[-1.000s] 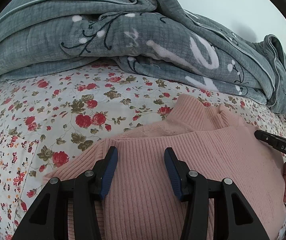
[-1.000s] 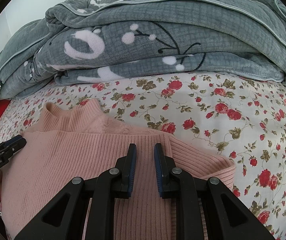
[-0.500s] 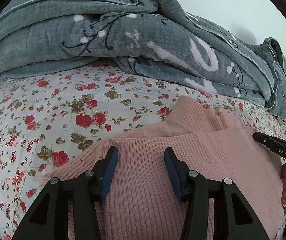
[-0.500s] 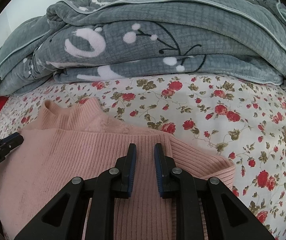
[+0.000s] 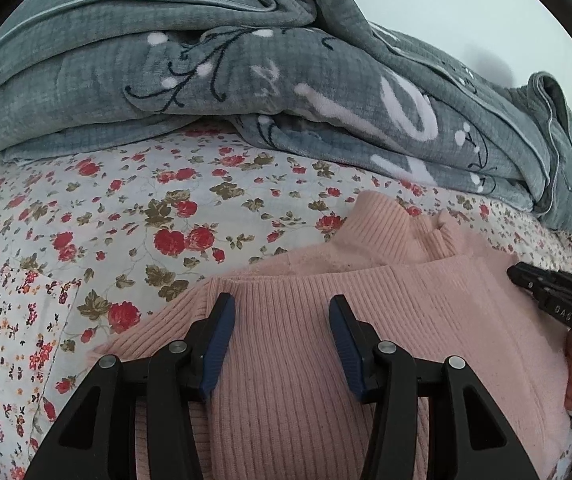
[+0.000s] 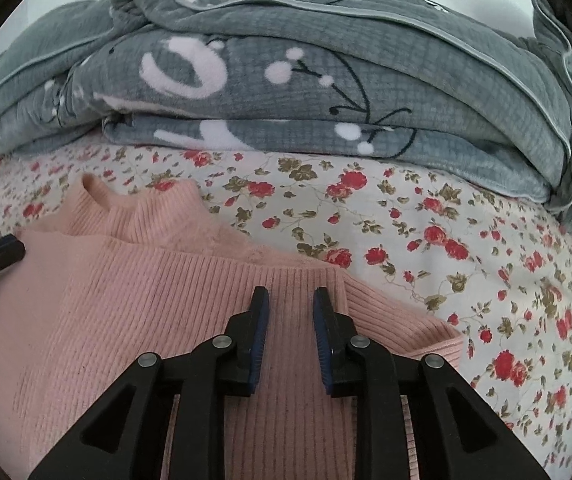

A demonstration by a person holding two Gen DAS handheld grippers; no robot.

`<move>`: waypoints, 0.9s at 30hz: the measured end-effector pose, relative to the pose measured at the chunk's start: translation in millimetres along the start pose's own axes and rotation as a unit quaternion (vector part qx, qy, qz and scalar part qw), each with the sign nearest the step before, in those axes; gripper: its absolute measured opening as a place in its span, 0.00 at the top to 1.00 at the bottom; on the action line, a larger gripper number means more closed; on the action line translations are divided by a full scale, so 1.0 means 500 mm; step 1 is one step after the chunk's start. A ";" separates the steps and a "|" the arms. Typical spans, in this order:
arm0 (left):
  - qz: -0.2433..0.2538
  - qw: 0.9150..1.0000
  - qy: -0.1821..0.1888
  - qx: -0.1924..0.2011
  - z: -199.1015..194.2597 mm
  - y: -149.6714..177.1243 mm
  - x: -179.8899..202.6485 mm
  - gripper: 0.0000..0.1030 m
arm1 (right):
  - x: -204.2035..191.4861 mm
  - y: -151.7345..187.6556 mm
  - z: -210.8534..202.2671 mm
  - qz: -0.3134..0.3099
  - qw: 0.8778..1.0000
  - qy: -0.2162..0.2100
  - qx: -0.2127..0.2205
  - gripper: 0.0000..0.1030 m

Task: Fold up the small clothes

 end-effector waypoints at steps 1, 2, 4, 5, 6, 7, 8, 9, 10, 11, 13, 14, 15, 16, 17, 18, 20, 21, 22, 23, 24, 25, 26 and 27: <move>0.003 1.000 0.002 -0.004 0.001 -0.001 0.002 0.50 | 0.002 -0.001 -0.001 0.000 1.000 -0.002 -0.001 0.76; 0.004 1.000 0.001 -0.006 0.001 -0.001 0.002 0.50 | 0.007 -0.004 -0.007 0.003 1.000 -0.008 -0.004 0.76; 0.008 1.000 -0.003 -0.012 -0.008 0.002 0.006 0.50 | 0.021 -0.003 -0.031 0.008 1.000 -0.016 -0.005 0.75; 0.011 1.000 -0.008 -0.011 -0.023 0.009 0.010 0.50 | 0.034 0.002 -0.059 0.015 1.000 -0.020 0.001 0.69; 0.015 1.000 -0.011 -0.008 -0.037 0.015 0.011 0.49 | 0.044 0.009 -0.082 0.024 0.999 -0.022 0.007 0.62; 0.025 1.000 -0.012 0.002 -0.064 0.031 0.019 0.41 | 0.056 0.018 -0.104 0.032 0.999 -0.024 0.013 0.46; 0.031 0.999 -0.008 0.007 -0.084 0.044 0.023 0.34 | 0.075 0.035 -0.135 0.039 0.999 -0.029 0.020 0.37; 0.034 0.999 0.013 0.006 -0.111 0.067 0.026 0.33 | 0.087 0.046 -0.153 0.042 0.998 -0.034 0.024 0.36; 0.031 0.999 0.030 0.001 -0.127 0.081 0.024 0.32 | 0.106 0.065 -0.177 0.046 0.998 -0.038 0.029 0.36; 0.027 0.999 0.044 -0.002 -0.147 0.099 0.021 0.32 | 0.121 0.082 -0.193 0.052 0.997 -0.039 0.031 0.35; 0.015 0.999 0.049 0.013 -0.188 0.125 0.008 0.30 | 0.146 0.110 -0.212 0.067 0.996 -0.041 0.030 0.31; 0.002 0.998 0.055 0.017 -0.200 0.131 0.000 0.29 | 0.164 0.135 -0.224 0.078 0.995 -0.051 0.028 0.31; -0.024 0.997 0.072 0.021 -0.213 0.138 -0.016 0.28 | 0.171 0.149 -0.229 0.083 0.994 -0.061 0.026 0.31; -0.060 0.993 0.095 0.023 -0.223 0.146 -0.038 0.28 | 0.178 0.161 -0.231 0.089 0.993 -0.070 0.024 0.31; -0.084 0.990 0.107 0.022 -0.228 0.153 -0.053 0.28 | 0.187 0.177 -0.235 0.095 0.992 -0.083 0.024 0.31; -0.102 0.988 0.113 0.020 -0.230 0.160 -0.066 0.28 | 0.188 0.185 -0.235 0.098 0.991 -0.089 0.022 0.30; -0.116 0.988 0.102 0.013 -0.227 0.169 -0.084 0.28 | 0.186 0.196 -0.226 0.105 0.990 -0.095 0.016 0.30; -0.117 0.988 0.099 0.011 -0.225 0.172 -0.087 0.28 | 0.185 0.197 -0.218 0.109 0.989 -0.099 0.012 0.30; -0.117 0.988 0.101 0.009 -0.222 0.173 -0.089 0.28 | 0.182 0.196 -0.208 0.113 0.988 -0.105 0.006 0.30; -0.118 0.987 0.105 0.007 -0.220 0.172 -0.090 0.28 | 0.179 0.197 -0.195 0.121 0.986 -0.116 -0.004 0.30; -0.122 0.986 0.116 0.004 -0.216 0.171 -0.089 0.28 | 0.175 0.195 -0.185 0.127 0.984 -0.128 -0.011 0.30; -0.129 0.983 0.128 -0.001 -0.207 0.167 -0.090 0.28 | 0.174 0.195 -0.178 0.131 0.982 -0.136 -0.015 0.30; -0.135 0.982 0.131 -0.006 -0.198 0.164 -0.091 0.28 | 0.169 0.190 -0.162 0.137 0.979 -0.150 -0.028 0.30; -0.142 0.981 0.130 -0.014 -0.181 0.157 -0.094 0.28 | 0.165 0.187 -0.155 0.139 0.977 -0.157 -0.035 0.30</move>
Point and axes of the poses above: each gripper's, at about its wrist camera, not at the fingertips, and z roughly the way its jaws point, x to its right, y to its underside, the point moved 1 cm from there along z, roughly the way its jaws point, and after that the axes turned 11 degrees about y, right-handed, at the moved point
